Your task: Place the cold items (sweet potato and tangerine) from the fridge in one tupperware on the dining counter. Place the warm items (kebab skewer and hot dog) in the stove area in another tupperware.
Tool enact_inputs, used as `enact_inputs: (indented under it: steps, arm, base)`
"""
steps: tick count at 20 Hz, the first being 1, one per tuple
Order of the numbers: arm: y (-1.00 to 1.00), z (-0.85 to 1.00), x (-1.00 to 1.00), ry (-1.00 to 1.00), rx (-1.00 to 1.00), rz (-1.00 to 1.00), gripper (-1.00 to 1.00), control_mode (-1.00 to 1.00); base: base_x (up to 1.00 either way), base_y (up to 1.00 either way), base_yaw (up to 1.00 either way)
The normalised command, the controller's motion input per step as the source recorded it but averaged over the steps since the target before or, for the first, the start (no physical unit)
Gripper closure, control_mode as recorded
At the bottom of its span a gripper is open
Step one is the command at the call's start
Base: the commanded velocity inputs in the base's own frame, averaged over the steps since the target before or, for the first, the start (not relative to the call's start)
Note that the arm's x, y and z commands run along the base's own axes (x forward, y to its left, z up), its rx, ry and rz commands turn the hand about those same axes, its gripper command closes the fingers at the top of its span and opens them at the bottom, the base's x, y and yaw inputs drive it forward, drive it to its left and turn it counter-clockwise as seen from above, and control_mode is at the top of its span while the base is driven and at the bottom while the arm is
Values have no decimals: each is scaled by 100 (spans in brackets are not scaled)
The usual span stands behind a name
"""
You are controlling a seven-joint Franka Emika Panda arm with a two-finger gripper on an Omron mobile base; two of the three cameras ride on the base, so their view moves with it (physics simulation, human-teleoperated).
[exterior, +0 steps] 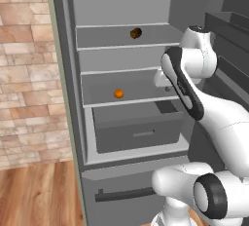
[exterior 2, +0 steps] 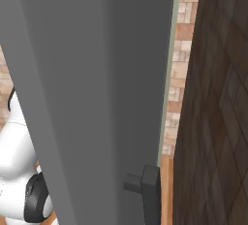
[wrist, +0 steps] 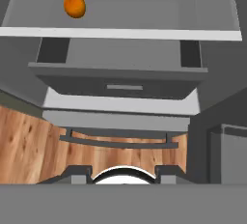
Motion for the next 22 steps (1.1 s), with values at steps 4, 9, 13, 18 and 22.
enact_inputs:
  steps: [4, 9, 13, 18, 22]
  arm:
    - [20, 0, 14, -2, -3, -11, -100, -100]
    - [67, -2, 48, -25, -13, -43, -100, -100]
    - [13, 16, 66, -26, 2, -55, -100, -100]
    - [-5, 56, 19, -46, 6, -17, -100, -100]
    - [0, 75, 0, -36, 0, 1, -100, -100]
  base:
    - [0, 0, 0]
    - [0, 0, 0]
    - [0, 0, 0]
    - [0, 0, 0]
    - [0, 0, 0]
